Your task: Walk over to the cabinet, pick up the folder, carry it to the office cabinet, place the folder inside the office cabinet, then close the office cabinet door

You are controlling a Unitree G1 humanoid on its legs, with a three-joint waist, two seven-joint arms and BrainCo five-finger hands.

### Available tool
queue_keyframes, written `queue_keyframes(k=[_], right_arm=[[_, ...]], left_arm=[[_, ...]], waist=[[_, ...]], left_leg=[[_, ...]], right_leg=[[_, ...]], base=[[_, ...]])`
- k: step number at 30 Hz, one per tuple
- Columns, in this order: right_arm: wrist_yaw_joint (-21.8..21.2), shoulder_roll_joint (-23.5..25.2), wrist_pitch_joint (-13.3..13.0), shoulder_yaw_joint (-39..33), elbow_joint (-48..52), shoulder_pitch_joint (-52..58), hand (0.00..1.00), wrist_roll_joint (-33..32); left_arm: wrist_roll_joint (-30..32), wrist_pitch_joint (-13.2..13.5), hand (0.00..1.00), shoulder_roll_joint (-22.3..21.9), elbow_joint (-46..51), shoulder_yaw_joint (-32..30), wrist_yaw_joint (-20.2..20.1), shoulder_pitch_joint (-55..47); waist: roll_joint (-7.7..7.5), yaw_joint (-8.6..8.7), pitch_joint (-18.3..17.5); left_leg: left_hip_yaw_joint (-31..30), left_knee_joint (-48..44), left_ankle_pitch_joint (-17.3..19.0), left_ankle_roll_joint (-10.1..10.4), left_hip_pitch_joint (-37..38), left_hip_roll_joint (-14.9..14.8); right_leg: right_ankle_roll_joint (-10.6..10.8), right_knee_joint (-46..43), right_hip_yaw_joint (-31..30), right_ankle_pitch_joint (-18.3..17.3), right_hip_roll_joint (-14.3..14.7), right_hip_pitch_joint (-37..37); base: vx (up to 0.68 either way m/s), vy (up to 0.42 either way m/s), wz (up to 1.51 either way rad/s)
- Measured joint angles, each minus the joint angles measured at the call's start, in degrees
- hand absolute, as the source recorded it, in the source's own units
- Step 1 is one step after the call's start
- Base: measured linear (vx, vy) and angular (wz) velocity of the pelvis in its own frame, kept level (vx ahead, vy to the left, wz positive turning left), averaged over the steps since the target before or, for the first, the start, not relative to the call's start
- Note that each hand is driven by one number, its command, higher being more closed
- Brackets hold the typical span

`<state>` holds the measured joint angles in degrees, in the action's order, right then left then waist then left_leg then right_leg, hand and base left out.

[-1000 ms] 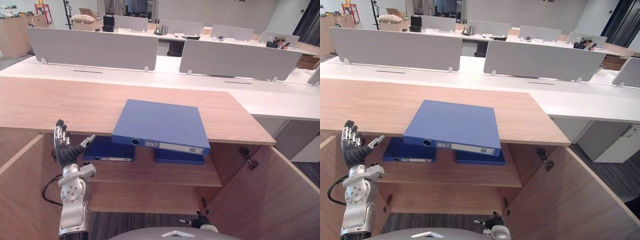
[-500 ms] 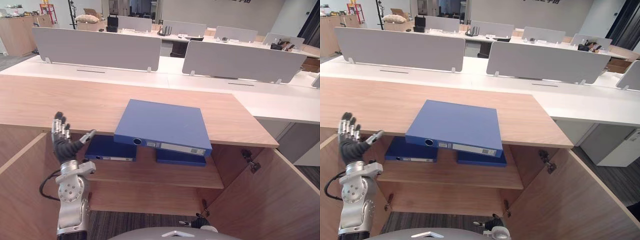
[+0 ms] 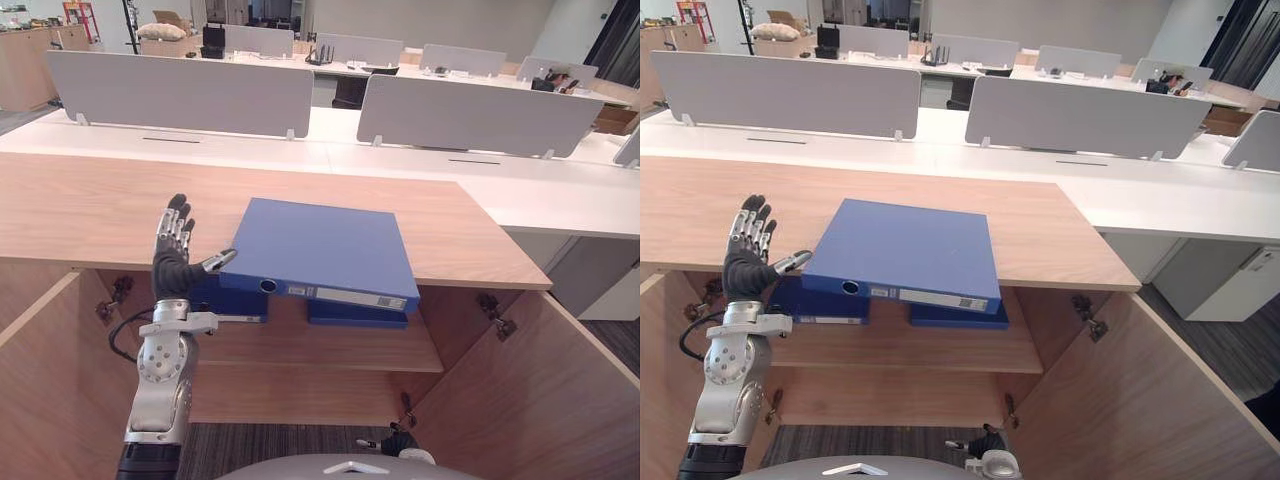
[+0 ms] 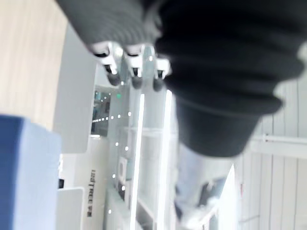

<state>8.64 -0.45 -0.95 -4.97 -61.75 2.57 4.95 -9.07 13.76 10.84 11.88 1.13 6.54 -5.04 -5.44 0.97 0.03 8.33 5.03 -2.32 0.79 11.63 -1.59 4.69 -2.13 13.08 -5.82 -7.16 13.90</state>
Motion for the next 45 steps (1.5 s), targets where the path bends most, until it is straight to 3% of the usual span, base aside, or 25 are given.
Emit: queue_keyframes(k=[3,4,5,7,8,10,12,16,26,35,45], right_arm=[[-0.1,-0.07,-0.02,-0.96,-0.55,0.36,0.0,-0.02],[-0.56,-0.27,-0.1,-1.93,-1.29,0.46,0.0,-0.01],[-1.3,-0.74,-0.13,-3.28,-1.49,0.62,0.0,-0.11],[-2.26,-1.38,-0.13,-3.14,-1.44,0.0,0.0,-0.12],[-2.27,-2.35,-0.13,-3.12,-1.73,0.14,0.0,-0.1],[-2.37,-3.17,-0.01,-3.18,-2.02,1.37,0.0,-0.07],[-2.54,-3.52,0.21,-3.29,-2.26,2.35,0.0,-0.05],[-3.82,-3.52,0.01,-3.65,-2.24,2.51,0.0,0.0],[-4.52,-3.57,0.02,-3.65,-2.27,2.92,0.0,0.01],[-4.5,-3.47,0.02,-3.53,-2.81,3.43,0.0,-0.06],[-4.27,-3.46,-0.01,-3.52,-2.75,3.54,0.0,-0.61]], left_arm=[[1.77,-0.17,0.0,2.98,0.1,0.37,-1.18,1.1],[3.16,-1.17,0.0,6.77,0.9,-0.09,-1.94,3.9],[0.4,-1.69,0.0,17.89,1.44,-2.84,-4.17,11.8],[-4.56,-0.6,0.0,27.72,1.69,-7.56,-5.24,19.14],[-6.69,1.75,0.0,31.19,3.75,-12.46,-5.19,21.16],[-8.31,4.98,0.0,30.12,10.36,-17.24,-5.54,20.74],[-8.43,6.8,0.0,27.89,14.62,-16.86,-6.55,18.05],[-8.28,5.7,0.0,25.56,14.54,-12.66,-9.47,14.82],[-5.91,4.87,0.0,25.6,14.58,0.05,-15.29,14.85],[7.68,4.2,0.0,25.65,8.39,12.99,-14.37,14.84],[25.84,3.73,0.0,25.66,-2.54,18.74,-10.21,14.86]], waist=[[0.07,0.03,-0.02],[0.39,-0.74,-0.05],[0.42,-1.55,-0.1],[0.13,-1.07,0.0],[0.24,-0.57,-0.04],[0.51,-0.73,-0.23],[0.3,-1.34,-0.17],[0.22,-1.16,-0.22],[-0.01,-0.93,-0.2],[-0.69,0.39,-0.5],[-0.76,2.14,-0.39]], left_leg=[[0.37,-0.01,0.1,0.1,-0.06,-0.28],[1.07,-0.04,0.2,0.26,0.03,-0.5],[1.18,-0.02,0.25,0.34,-0.25,-0.95],[1.04,-0.01,0.25,0.34,-0.65,-1.12],[1.25,-0.01,0.36,0.45,-0.69,-1.19],[1.51,-0.01,0.51,0.62,-1.21,-1.24],[1.46,-0.01,0.41,0.55,-1.48,-1.11],[1.47,0.0,0.31,1.04,-1.43,-1.5],[2.12,0.0,-0.18,0.78,-1.61,-1.79],[2.84,0.0,-0.2,0.76,-2.53,-1.82],[3.42,0.0,-0.16,0.73,-2.44,-1.64]], right_leg=[[0.37,0.26,-0.38,0.59,0.23,-0.08],[0.26,0.57,-0.96,1.02,0.5,0.04],[0.09,0.9,-1.36,1.4,0.82,-0.05],[-0.04,0.65,-1.37,1.32,1.16,-0.24],[-0.29,0.23,-1.81,1.12,1.15,-0.91],[-1.11,-0.26,-2.81,0.63,1.05,-1.9],[-1.15,-0.42,-2.85,0.63,1.08,-1.96],[-1.51,-0.71,-3.15,0.35,1.38,-2.44],[-1.45,-0.93,-3.94,0.37,1.55,-3.2],[-1.26,-1.25,-4.66,0.7,1.65,-4.29],[-1.5,-0.82,-5.02,0.64,1.69,-5.21]], base=[[0.01,-0.004,-0.07],[0.01,-0.012,-0.21],[-0.02,-0.018,-0.18],[-0.06,-0.041,-0.06],[-0.05,-0.02,-0.07],[-0.01,0.019,-0.07],[0.0,0.0,0.0],[-0.05,-0.007,-0.01],[-0.02,-0.001,-0.03],[0.0,0.002,-0.03],[-0.01,0.001,-0.03]])
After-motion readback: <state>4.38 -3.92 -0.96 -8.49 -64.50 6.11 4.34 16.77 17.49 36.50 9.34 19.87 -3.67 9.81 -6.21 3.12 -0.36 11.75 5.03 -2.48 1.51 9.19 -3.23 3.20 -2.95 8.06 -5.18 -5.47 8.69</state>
